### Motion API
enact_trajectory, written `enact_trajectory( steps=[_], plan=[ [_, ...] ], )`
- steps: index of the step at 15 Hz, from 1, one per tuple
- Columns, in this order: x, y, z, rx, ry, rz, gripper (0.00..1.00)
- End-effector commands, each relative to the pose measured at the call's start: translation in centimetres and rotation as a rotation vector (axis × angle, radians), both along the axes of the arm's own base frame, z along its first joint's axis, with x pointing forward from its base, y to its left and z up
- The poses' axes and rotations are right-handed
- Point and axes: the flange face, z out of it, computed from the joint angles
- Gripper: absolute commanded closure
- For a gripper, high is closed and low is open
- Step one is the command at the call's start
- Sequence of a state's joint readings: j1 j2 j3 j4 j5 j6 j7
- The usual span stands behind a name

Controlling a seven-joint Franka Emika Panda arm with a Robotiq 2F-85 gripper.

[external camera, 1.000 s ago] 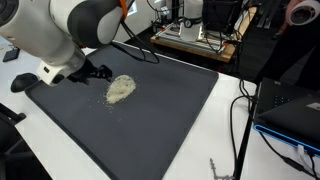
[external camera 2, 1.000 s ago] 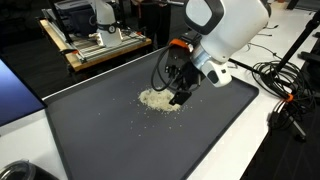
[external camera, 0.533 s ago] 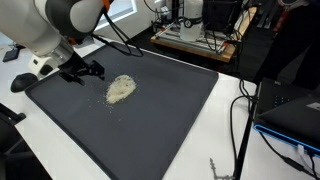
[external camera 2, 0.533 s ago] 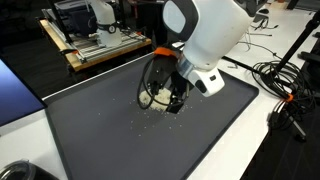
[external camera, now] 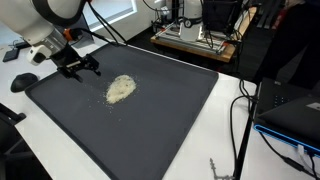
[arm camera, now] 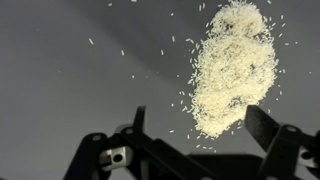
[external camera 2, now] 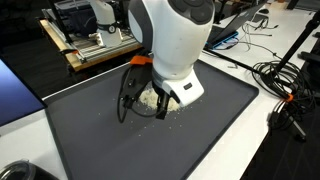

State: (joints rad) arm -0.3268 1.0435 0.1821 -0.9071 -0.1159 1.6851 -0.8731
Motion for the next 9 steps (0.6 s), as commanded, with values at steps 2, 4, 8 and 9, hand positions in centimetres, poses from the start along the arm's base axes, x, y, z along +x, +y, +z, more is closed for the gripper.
enact_trajectory(
  steps=[2, 4, 8, 9],
  plan=[
    [-2.8, -1.2, -0.1, 0.115, -0.060, -0.016, 0.00],
    [-3.8, -1.9, -0.6, 0.153, -0.102, -0.033, 0.00],
    [-6.7, -4.0, -1.3, 0.240, -0.167, -0.071, 0.00],
    [-7.5, -4.3, -1.4, 0.258, -0.184, -0.077, 0.00]
  ],
)
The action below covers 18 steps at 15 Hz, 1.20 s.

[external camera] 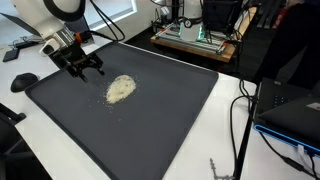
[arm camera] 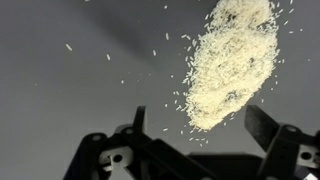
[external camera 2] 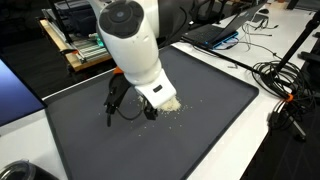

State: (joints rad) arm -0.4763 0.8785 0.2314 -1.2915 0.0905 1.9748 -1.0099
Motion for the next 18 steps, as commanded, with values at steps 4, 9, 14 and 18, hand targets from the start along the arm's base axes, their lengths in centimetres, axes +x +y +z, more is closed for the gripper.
enact_trajectory(
  steps=[4, 9, 14, 18],
  plan=[
    [-6.9, -1.4, 0.6, 0.121, -0.094, -0.040, 0.00],
    [-11.7, -1.2, 0.3, 0.169, -0.156, -0.089, 0.00],
    [-15.9, -1.2, -0.6, 0.218, -0.240, -0.168, 0.00],
    [-18.9, -1.4, -0.9, 0.247, -0.261, -0.306, 0.00]
  ],
)
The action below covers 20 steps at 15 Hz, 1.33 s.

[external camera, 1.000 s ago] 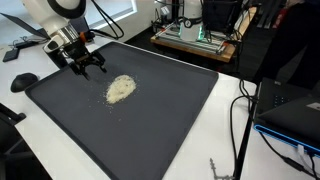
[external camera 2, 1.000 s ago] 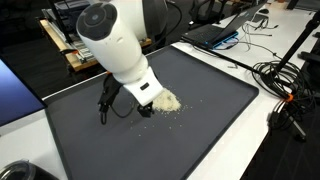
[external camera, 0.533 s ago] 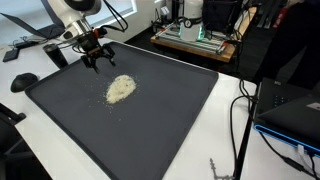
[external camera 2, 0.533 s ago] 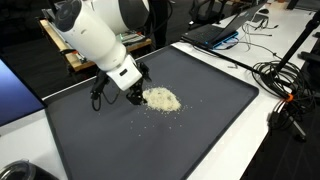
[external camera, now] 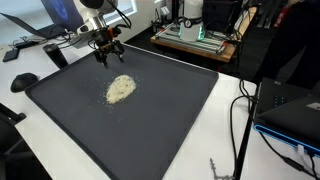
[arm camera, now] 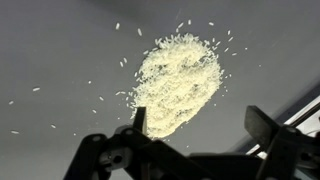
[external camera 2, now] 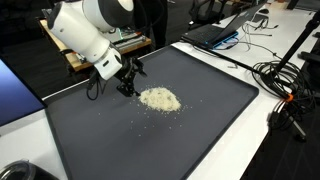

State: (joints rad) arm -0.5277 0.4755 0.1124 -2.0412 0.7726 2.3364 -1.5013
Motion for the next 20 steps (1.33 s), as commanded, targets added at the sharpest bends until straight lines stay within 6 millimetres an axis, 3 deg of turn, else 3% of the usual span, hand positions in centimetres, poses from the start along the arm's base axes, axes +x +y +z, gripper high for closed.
enact_trajectory(
  steps=[1, 6, 9, 20],
  plan=[
    [-3.5, 0.4, 0.8, 0.035, -0.005, -0.119, 0.00],
    [-6.1, 1.3, 1.2, 0.122, 0.046, -0.285, 0.00],
    [-7.2, 2.9, 1.6, 0.104, 0.065, -0.360, 0.00],
    [-8.8, 10.5, 4.2, -0.229, -0.002, -0.516, 0.00]
  ],
)
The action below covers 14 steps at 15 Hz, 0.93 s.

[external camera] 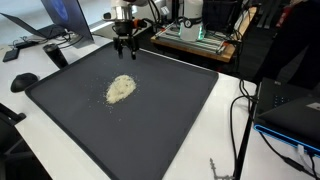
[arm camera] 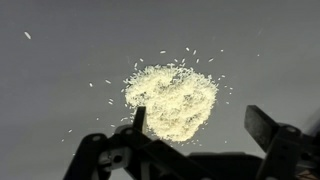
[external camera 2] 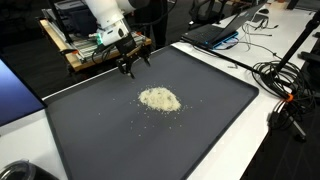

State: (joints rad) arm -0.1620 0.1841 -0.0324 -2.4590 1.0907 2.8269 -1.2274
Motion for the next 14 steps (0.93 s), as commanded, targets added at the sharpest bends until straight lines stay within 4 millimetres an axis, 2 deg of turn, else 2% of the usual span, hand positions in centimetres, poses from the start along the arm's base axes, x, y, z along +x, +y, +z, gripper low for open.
enact_trajectory(
  steps=[1, 14],
  plan=[
    [-1.2, 2.4, 1.1, -0.089, -0.013, -0.031, 0.00],
    [-2.7, 9.3, -0.1, -0.396, -0.075, 0.130, 0.00]
  ],
)
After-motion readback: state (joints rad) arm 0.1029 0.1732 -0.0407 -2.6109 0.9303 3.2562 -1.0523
